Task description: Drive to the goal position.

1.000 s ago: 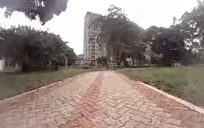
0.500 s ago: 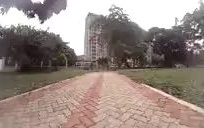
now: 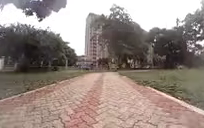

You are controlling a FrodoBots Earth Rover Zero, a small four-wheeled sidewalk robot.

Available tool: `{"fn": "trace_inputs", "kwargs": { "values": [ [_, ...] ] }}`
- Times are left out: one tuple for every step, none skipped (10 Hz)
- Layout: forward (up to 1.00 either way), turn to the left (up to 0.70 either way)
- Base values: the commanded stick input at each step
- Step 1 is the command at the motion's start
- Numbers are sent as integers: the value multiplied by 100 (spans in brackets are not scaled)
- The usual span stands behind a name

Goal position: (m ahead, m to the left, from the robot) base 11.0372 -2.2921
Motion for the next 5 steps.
{"fn": "trace_inputs", "kwargs": {
  "values": [
    [70,0],
    [70,0],
    [70,0],
    [70,0],
    [70,0]
  ]
}}
